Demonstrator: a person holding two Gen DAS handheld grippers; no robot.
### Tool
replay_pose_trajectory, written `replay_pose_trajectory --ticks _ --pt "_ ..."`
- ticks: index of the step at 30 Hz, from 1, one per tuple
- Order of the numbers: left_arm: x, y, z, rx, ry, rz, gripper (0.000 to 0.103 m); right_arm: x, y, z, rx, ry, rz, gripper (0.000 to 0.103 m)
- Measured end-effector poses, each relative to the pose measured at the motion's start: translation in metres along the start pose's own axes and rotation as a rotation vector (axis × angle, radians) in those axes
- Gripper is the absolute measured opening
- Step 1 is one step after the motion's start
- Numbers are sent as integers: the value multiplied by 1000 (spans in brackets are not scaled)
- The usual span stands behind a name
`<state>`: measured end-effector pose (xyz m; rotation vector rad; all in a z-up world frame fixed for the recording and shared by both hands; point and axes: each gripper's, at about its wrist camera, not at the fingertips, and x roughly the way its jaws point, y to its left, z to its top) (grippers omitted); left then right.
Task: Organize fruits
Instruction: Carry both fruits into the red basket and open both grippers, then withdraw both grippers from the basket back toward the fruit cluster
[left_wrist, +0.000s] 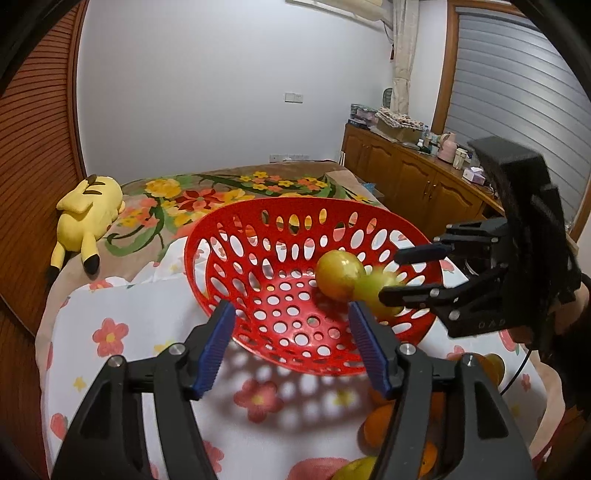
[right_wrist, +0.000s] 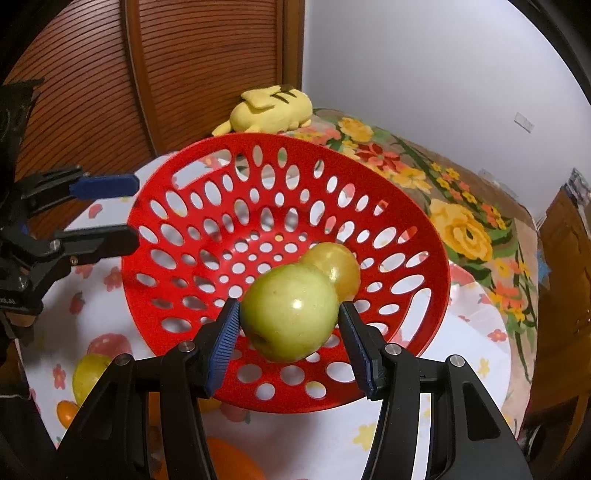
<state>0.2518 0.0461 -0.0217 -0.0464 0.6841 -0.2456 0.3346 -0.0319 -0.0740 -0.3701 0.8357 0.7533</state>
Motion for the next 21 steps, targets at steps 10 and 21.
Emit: replay_pose_trajectory --ticks 10,21 --pt "-24 -4 -8 -1 -22 4 66 -39 8 4 19 -71 -25 56" --pt "-71 -22 -28 24 -81 -7 71 -97 31 -21 60 -162 -72 57"
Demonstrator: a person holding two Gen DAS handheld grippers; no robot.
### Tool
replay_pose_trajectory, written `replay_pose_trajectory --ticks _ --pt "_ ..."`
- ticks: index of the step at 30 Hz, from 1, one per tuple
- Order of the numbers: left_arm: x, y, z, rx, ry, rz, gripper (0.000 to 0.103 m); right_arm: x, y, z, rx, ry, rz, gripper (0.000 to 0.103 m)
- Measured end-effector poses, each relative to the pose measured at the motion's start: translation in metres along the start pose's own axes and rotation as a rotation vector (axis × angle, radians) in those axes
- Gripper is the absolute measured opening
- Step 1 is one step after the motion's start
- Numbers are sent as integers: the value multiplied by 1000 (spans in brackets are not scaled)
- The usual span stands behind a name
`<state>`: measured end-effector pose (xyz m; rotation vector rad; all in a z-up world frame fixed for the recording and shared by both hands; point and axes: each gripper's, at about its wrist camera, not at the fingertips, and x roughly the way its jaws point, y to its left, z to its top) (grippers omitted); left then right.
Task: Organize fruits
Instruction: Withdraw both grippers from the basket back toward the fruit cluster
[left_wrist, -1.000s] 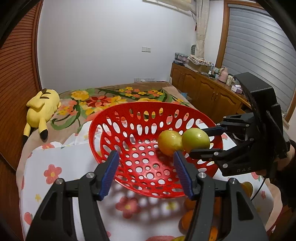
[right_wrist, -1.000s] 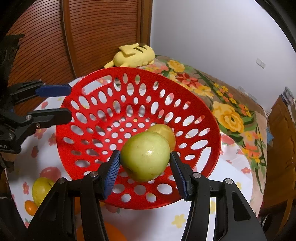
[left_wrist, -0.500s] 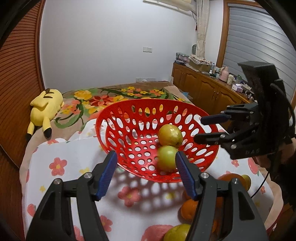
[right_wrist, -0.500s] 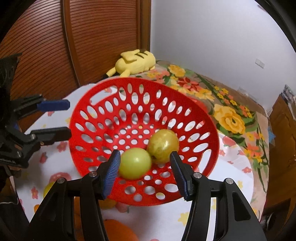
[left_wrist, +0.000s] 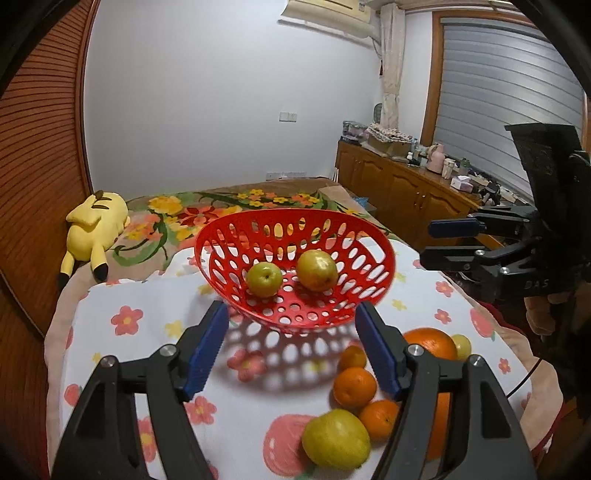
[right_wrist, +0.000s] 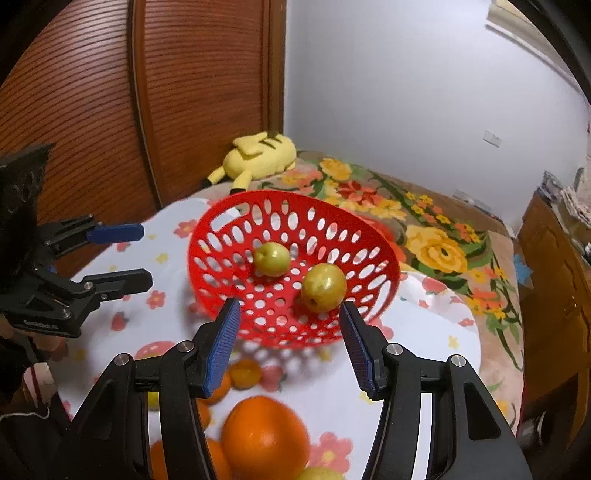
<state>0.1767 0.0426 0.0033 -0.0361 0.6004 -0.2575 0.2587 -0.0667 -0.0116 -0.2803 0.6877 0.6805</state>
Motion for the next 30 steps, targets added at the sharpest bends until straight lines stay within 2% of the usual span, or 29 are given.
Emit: replay_pose_trajectory --ticks 8,14,22,30 --pt "-25 -15 -18 32 -9 5 73 -34 17 -30 54 -46 -22 59" --pt "-38 -19 -34 33 0 6 74 -50 32 -67 115 -76 -33 62" --pt "-37 -22 -70 3 62 0 75 -52 55 -118 172 -76 -34 64" --pt "-34 -25 -108 -21 128 -6 75 -40 68 -145 229 -74 -3 71"
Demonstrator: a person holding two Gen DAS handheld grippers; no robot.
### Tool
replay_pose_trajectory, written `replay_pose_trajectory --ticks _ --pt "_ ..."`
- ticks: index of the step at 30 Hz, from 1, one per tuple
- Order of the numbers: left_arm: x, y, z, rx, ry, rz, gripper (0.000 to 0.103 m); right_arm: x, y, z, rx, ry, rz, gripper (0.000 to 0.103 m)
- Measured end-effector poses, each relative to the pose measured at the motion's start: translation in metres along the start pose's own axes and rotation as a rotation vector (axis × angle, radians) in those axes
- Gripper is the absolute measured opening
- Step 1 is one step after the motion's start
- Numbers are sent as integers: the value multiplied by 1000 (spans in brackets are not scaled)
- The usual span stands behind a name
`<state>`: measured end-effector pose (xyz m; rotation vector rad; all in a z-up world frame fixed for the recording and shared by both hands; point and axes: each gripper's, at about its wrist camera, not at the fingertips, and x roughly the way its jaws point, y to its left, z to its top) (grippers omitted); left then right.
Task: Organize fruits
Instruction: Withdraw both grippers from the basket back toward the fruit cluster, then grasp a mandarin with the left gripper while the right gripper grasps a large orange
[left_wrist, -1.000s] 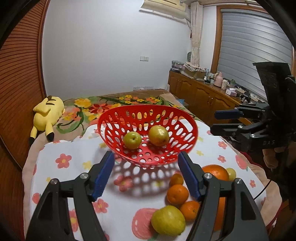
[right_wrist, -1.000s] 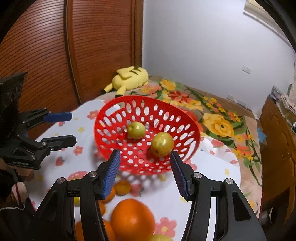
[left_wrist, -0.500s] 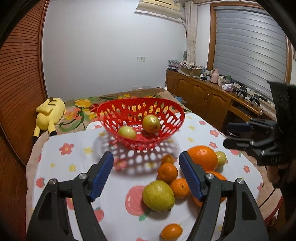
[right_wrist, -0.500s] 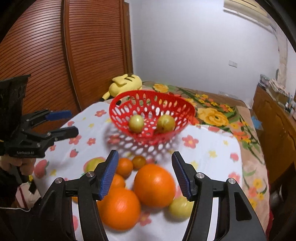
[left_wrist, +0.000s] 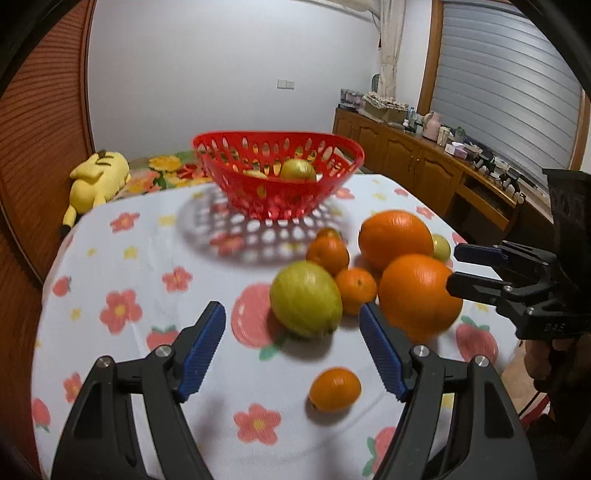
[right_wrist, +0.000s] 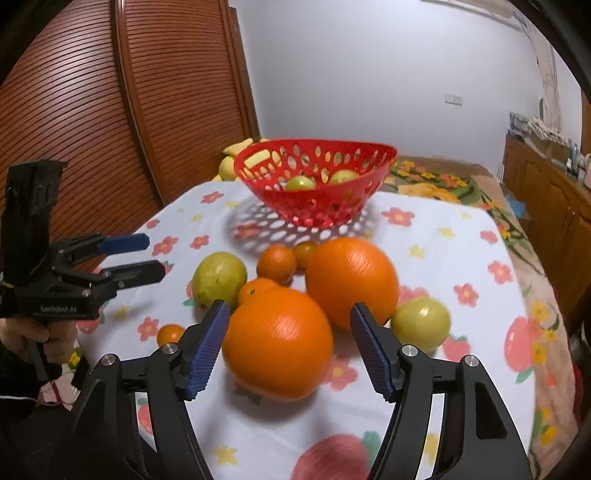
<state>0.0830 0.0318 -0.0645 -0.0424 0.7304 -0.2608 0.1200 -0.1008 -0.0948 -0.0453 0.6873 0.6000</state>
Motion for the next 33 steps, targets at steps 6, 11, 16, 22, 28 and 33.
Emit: replay_pose_trajectory --ticks 6,11,16,22,28,33 --pt "4 -4 -13 -6 18 -7 75 10 5 -10 17 8 6 77" --pt "10 -4 -19 -16 37 -14 75 20 8 -14 16 26 8 79" --pt "14 -3 -22 -27 49 -23 75 27 11 -16 2 31 -13 84" --pt "19 -3 -27 -26 65 -34 75 39 10 -22 5 58 -18 86" --pt "24 -5 -34 -27 81 -40 75 44 9 -25 6 63 -12 86" --pt "29 -11 -38 -17 99 -49 75 42 9 -28 7 54 -13 85"
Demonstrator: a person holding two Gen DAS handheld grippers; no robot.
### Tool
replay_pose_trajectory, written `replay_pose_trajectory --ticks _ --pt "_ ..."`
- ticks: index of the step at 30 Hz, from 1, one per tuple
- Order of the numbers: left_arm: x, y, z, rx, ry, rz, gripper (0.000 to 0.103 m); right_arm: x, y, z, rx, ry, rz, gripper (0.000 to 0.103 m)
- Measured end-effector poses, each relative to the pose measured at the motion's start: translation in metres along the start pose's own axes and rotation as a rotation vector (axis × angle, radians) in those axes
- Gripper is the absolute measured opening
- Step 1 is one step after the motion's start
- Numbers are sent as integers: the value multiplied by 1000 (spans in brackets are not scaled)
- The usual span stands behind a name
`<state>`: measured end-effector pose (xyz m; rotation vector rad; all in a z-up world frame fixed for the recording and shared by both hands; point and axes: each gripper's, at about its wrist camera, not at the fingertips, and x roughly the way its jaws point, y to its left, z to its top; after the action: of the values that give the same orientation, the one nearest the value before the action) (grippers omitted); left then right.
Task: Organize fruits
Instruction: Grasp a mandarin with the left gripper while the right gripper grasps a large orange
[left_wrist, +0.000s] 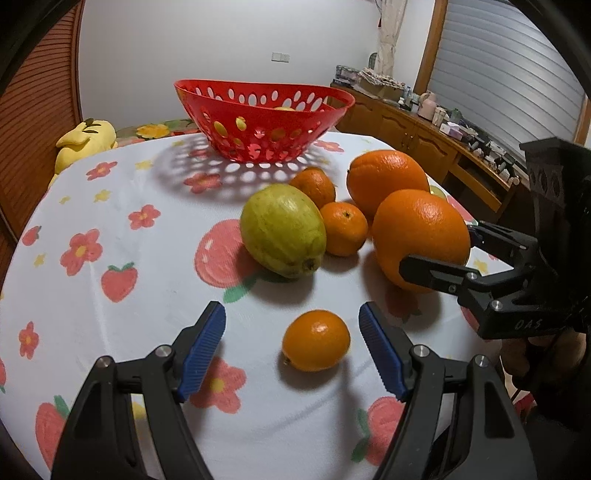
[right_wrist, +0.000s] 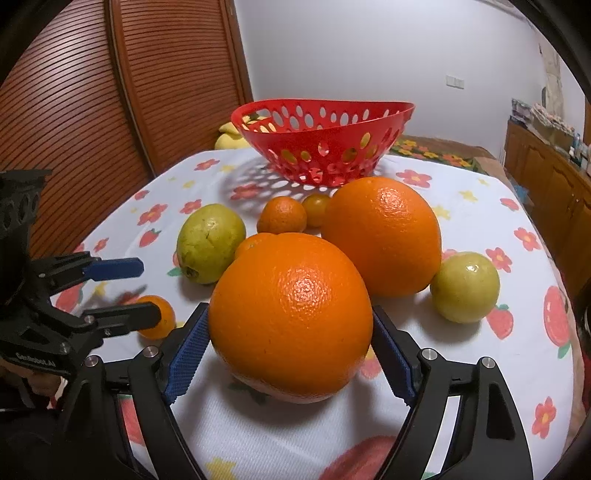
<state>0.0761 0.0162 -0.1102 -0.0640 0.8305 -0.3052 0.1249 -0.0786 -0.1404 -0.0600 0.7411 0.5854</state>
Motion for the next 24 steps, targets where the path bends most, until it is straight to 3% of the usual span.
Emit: replay_pose_trajectory --ticks 17,21,24 --pt "6 -6 -11 10 33 -60 52 -7 -2 -7 7 0 4 85" --pt "5 -4 -11 1 28 -71 37 -7 -2 -7 6 0 4 86" --pt "4 -4 -11 0 23 -69 36 -7 -2 -7 8 0 5 86"
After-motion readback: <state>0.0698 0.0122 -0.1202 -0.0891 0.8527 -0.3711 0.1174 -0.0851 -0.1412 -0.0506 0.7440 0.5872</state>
